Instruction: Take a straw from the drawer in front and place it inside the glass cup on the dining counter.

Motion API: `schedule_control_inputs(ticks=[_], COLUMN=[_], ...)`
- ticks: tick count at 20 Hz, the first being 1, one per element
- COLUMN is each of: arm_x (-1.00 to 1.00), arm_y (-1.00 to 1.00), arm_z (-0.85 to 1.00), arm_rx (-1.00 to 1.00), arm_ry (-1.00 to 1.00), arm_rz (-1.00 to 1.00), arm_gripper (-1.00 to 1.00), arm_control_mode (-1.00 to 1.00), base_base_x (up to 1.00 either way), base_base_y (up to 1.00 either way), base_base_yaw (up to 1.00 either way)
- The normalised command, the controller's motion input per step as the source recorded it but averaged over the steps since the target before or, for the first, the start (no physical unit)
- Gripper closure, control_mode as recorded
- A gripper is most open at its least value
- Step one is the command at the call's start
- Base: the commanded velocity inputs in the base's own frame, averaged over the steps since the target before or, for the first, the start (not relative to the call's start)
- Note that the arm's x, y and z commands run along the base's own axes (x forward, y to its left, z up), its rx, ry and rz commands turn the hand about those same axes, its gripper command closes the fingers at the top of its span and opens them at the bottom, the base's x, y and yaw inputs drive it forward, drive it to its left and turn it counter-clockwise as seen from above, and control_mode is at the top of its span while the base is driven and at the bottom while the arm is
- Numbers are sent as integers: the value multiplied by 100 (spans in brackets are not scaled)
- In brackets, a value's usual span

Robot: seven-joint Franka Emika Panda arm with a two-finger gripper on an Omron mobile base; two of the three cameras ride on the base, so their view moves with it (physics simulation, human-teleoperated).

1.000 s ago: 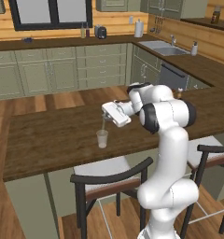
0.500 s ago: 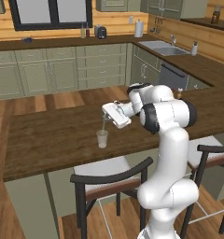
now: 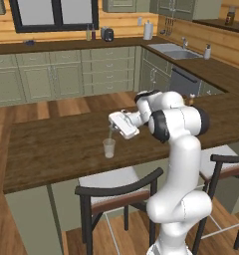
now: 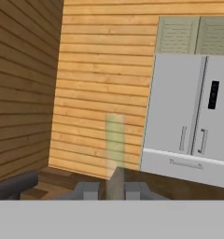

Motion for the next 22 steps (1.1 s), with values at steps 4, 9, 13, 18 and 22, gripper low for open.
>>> schedule_control_inputs(ticks=[4,9,13,18,22], arm_x=[0,0,0,0,0], arm_y=[0,1,2,1,2], arm_z=[-15,-18,-19,-15,-12], arm_rx=[0,0,0,0,0], arm_ry=[0,2,2,3,3], arm_rz=[0,0,0,0,0], arm_gripper=[100,100,100,100,100], arm_control_mode=[-100,-100,-100,-100,-100], base_base_x=[0,0,0,0,0], base_base_y=[0,0,0,0,0], base_base_yaw=[0,0,0,0,0])
